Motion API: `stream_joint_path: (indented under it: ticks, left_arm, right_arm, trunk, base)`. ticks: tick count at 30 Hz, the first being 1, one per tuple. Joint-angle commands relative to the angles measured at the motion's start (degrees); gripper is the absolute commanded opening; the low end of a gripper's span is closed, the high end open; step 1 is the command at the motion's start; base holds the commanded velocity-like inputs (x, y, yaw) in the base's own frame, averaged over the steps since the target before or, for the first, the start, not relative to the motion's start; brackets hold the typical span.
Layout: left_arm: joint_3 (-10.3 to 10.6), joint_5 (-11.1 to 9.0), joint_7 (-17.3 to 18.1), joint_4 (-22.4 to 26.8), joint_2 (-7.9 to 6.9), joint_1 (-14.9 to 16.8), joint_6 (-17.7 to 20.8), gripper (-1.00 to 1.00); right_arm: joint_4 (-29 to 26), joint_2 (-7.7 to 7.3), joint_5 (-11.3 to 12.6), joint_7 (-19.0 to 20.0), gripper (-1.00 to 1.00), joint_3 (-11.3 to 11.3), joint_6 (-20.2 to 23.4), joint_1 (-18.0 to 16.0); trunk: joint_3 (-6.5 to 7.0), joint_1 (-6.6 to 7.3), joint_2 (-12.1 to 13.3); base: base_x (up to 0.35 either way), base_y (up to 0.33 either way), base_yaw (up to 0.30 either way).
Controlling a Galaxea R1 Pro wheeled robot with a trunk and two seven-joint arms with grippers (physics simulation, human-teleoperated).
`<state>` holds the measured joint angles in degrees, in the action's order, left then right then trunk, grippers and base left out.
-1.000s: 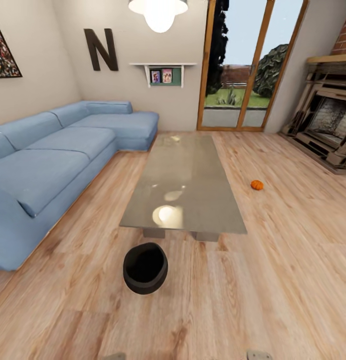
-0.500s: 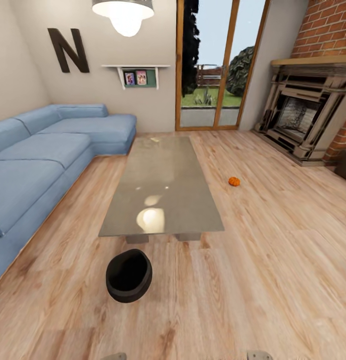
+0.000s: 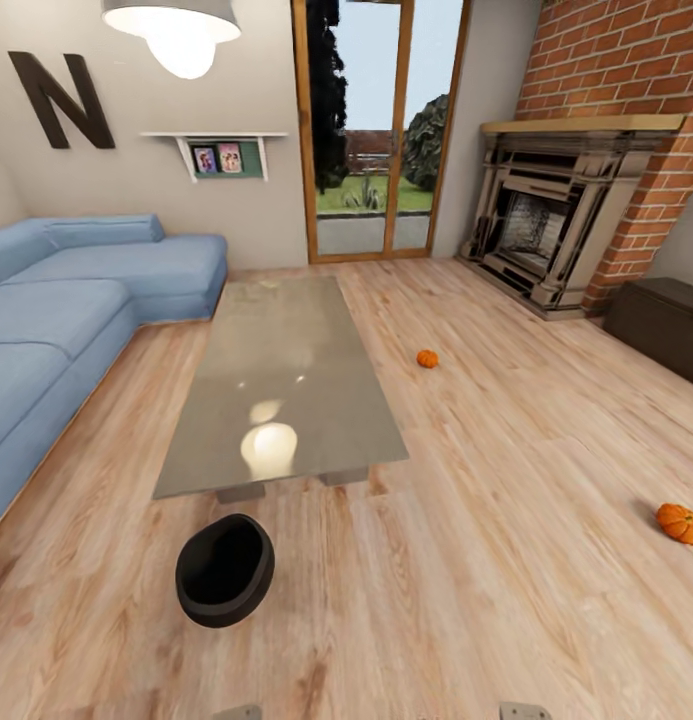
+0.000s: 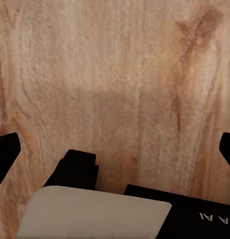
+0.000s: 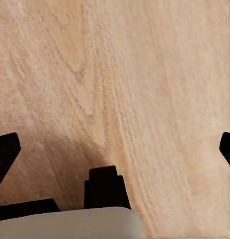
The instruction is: Place each of the two pumpkins and all three candles from the living room inside a cabinet in the living room (use any cabinet), then make sure every cabinet is closed, and position the cauldron so it is next to a table in the living room.
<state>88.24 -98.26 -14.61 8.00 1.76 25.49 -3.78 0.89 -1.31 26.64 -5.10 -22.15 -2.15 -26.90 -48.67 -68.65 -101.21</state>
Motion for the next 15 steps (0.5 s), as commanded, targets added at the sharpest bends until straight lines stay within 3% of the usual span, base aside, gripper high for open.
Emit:
stream_joint_path:
  ticks: [1, 15]
  left_arm:
    - [0.0, 0.0, 0.0, 0.0, 0.0, 0.0, 0.0, 1.0]
    - [0.0, 0.0, 0.0, 0.0, 0.0, 0.0, 0.0, 1.0]
  right_arm:
    - [0.0, 0.0, 0.0, -0.1, 1.0, 0.0, 0.0, 0.0]
    - [0.1, -0.25, 0.1, -0.4, 1.0, 0.1, 0.8, 0.0]
  trunk:
    - [0.18, 0.23, 0.4]
    - [2.15, 3.3, 6.0]
  base:
    - [0.0, 0.0, -0.278]
    - [0.0, 0.0, -0.246]
